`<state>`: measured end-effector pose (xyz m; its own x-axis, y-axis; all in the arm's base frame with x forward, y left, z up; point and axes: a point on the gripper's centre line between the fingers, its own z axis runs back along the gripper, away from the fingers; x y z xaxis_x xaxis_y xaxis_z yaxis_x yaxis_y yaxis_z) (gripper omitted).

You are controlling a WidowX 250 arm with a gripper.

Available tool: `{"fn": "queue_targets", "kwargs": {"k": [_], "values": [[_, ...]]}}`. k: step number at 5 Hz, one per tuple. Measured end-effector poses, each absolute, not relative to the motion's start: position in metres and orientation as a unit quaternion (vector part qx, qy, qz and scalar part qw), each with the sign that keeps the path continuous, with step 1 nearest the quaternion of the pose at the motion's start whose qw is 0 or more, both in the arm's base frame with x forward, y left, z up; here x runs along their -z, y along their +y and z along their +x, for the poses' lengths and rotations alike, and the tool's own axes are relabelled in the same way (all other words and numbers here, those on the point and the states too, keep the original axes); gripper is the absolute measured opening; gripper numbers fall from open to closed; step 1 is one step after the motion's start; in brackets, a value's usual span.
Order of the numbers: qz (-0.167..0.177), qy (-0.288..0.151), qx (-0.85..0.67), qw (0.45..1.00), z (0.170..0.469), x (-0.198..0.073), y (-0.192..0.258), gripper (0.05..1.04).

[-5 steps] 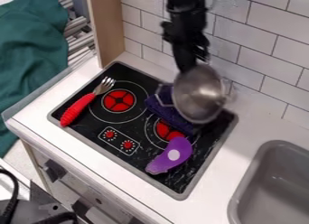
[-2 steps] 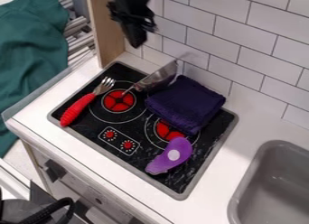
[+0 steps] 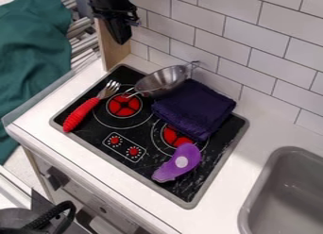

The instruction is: Put the silver pot on the left side of the purple cloth.

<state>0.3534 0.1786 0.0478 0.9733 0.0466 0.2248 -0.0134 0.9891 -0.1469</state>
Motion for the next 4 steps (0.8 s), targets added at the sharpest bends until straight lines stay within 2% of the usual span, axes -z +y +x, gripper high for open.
{"fn": "queue_targets", "kwargs": {"k": [1,2,3,4], "values": [[-0.073,-0.113,-0.018,0.991,0.354,-0.045,0.179,0.052],[-0.072,-0.088,-0.02,0.993,0.345,-0.031,0.162,0.068],[-0.042,-0.085,-0.009,0.995,0.334,-0.048,0.133,0.207],[-0.029,-0.065,0.011,0.997,0.325,-0.05,0.095,0.455]]}}
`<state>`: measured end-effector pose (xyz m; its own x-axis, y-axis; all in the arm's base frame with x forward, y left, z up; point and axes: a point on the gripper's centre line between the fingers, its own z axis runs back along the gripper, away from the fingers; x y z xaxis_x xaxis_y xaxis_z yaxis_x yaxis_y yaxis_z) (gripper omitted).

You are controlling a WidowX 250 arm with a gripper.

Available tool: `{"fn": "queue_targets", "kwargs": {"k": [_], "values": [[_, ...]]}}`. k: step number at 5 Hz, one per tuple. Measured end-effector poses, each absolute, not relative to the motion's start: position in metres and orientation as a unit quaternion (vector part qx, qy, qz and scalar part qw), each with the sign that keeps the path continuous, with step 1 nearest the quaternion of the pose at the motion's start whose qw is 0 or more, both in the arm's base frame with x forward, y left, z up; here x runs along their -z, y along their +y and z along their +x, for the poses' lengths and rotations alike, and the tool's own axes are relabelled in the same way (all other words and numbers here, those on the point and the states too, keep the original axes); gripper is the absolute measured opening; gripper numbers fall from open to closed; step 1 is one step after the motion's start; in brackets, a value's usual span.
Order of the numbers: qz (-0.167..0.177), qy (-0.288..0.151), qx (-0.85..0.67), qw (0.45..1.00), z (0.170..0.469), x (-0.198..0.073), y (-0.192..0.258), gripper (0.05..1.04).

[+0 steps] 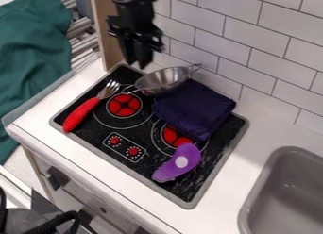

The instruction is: Put the silver pot on the left side of the purple cloth.

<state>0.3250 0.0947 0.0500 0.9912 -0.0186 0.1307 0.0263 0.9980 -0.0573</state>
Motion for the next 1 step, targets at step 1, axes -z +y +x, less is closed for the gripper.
{"fn": "queue_targets", "kwargs": {"k": [1], "values": [[-0.024,-0.062,0.02,0.998,0.319,-0.0519,0.078,0.751]]}}
